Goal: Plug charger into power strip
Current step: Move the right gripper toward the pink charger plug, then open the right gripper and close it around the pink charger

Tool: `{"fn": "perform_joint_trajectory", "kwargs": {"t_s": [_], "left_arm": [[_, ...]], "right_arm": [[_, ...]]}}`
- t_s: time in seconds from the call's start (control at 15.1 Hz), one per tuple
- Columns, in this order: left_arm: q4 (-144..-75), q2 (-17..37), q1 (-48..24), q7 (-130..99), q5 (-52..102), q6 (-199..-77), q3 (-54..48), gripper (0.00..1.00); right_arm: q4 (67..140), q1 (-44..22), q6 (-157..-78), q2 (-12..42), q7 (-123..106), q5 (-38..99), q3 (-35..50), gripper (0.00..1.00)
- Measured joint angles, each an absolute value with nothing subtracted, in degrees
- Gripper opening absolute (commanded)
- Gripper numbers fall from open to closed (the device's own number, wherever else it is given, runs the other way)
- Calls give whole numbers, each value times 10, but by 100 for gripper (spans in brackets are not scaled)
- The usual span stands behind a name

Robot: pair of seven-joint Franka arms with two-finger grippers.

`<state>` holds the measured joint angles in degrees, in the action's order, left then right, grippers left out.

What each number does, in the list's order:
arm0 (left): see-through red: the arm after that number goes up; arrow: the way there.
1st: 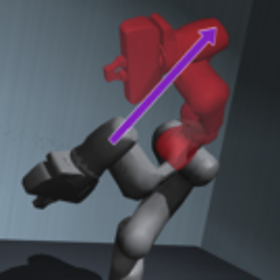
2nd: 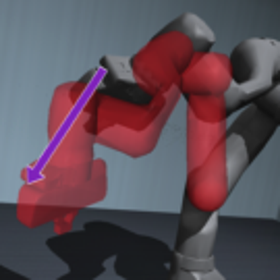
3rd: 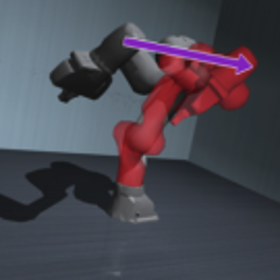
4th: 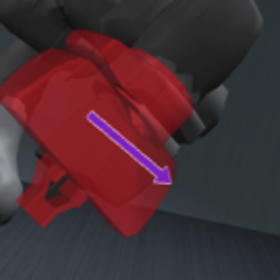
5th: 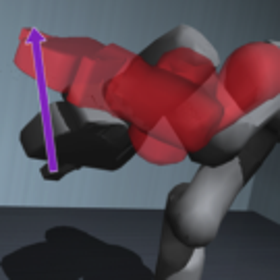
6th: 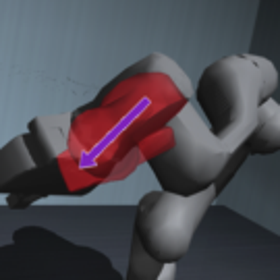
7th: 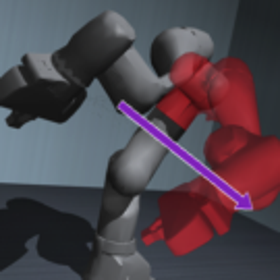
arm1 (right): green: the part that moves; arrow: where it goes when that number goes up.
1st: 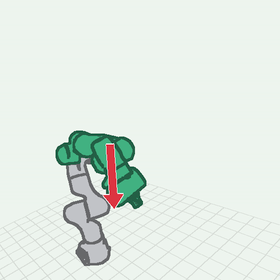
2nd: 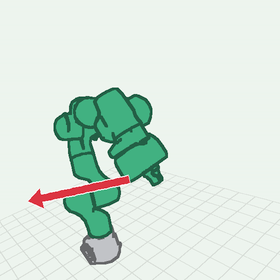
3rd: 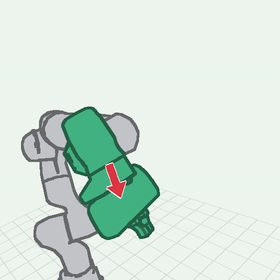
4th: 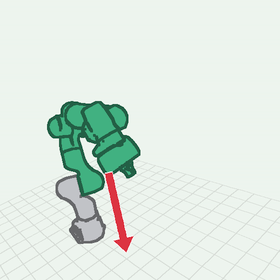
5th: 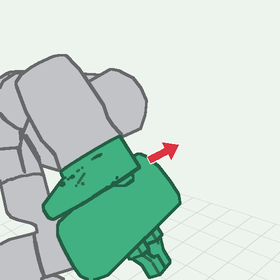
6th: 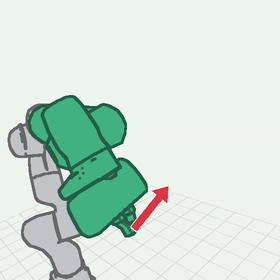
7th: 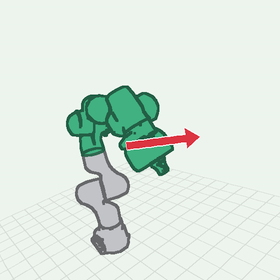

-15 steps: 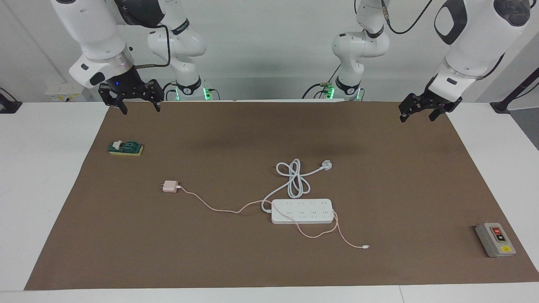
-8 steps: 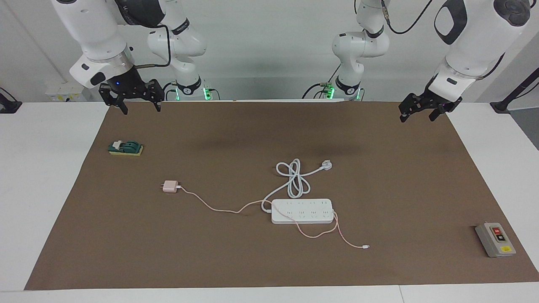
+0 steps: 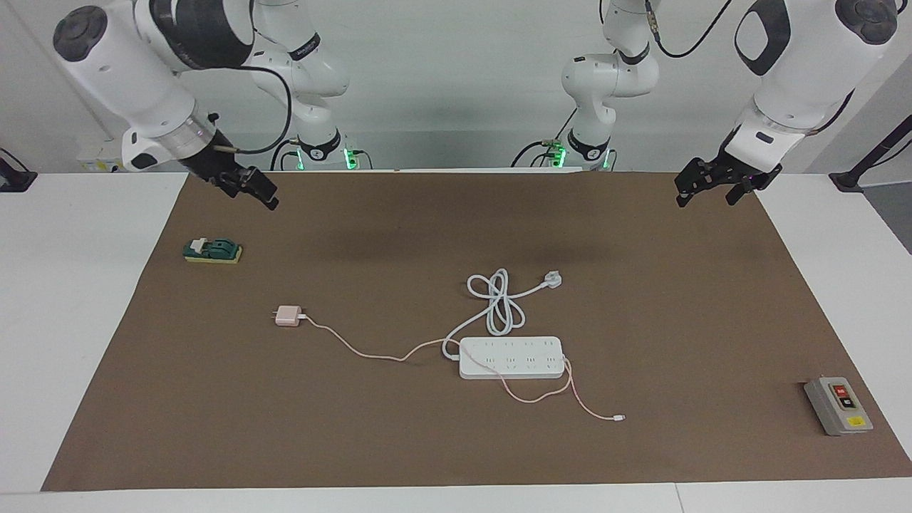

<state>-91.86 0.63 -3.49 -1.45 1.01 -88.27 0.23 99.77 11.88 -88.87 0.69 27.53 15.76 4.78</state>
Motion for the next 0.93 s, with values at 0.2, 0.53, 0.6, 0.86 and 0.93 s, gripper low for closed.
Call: {"fn": "perform_joint_trajectory", "kwargs": {"t_s": [0.2,0.53,0.6,0.86,0.93], "left_arm": [[-919,6,-35,-14,10,-883,2,100],[-919,6,-35,-14,10,-883,2,100],[-919,6,-35,-14,10,-883,2,100],[-919,6,-35,-14,10,-883,2,100],[-919,6,-35,-14,10,-883,2,100]], "right_arm": [[999,180,-922,82,362,235,45,100],[1006,197,-974,171,456,294,45,100],[1005,202,-983,189,456,302,45,100],[1005,205,-992,243,456,360,46,100],[1005,205,-994,252,456,374,47,100]]}}
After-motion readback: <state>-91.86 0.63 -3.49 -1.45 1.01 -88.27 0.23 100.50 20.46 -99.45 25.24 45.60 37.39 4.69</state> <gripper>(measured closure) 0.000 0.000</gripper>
